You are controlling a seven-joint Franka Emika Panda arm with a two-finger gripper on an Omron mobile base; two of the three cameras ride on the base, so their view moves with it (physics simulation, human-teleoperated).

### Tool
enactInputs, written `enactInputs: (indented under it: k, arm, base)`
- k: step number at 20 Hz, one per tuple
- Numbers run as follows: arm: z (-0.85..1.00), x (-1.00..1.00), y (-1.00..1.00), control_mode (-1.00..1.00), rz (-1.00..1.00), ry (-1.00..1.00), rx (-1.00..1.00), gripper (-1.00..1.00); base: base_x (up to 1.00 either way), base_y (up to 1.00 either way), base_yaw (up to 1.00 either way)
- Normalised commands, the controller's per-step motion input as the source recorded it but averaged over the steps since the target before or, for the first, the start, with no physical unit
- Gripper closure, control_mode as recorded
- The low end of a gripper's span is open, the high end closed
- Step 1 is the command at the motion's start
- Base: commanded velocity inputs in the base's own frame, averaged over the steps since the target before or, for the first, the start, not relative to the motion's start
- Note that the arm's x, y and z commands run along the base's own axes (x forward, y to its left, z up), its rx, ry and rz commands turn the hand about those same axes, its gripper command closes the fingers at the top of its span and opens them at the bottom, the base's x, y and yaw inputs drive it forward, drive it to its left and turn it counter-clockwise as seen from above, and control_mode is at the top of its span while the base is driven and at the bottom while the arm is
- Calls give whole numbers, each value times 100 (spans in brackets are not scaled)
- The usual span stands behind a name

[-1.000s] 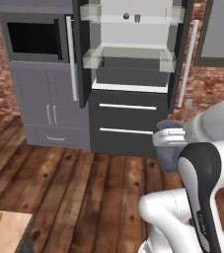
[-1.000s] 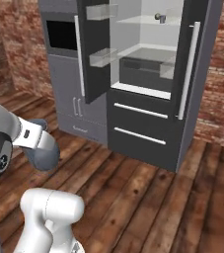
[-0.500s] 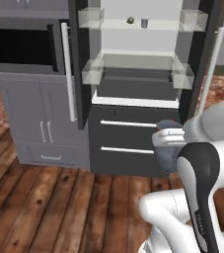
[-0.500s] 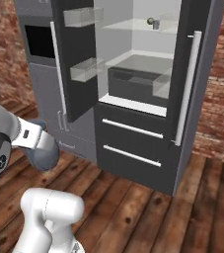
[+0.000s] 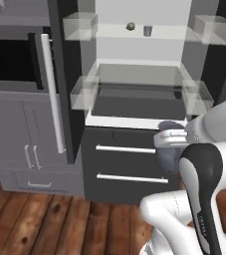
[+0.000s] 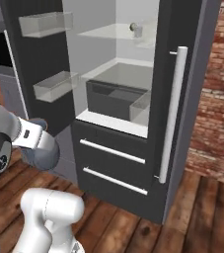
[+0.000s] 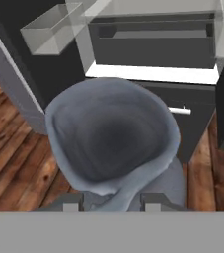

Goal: Move the yogurt and eggplant from the second highest shelf to the top shelf to make space. Then, place the pitcher from the counter on the cleared second highest shelf.

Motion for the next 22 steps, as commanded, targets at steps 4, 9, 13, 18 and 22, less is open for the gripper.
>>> enactInputs:
  k: [4, 9, 13, 18, 22]
  arm:
    - [0, 0, 0, 100, 0, 0, 0, 100]
    - [0, 0, 0, 100, 0, 0, 0, 100]
    - [0, 0, 0, 100, 0, 0, 0, 100]
    - [0, 0, 0, 100, 0, 0, 0, 100]
    - [0, 0, 0, 100, 0, 0, 0, 100]
  base:
    - [92, 0, -8]
    - [61, 7, -15]
    - [46, 26, -20]
    - [24, 46, -21]
    - [31, 44, -22]
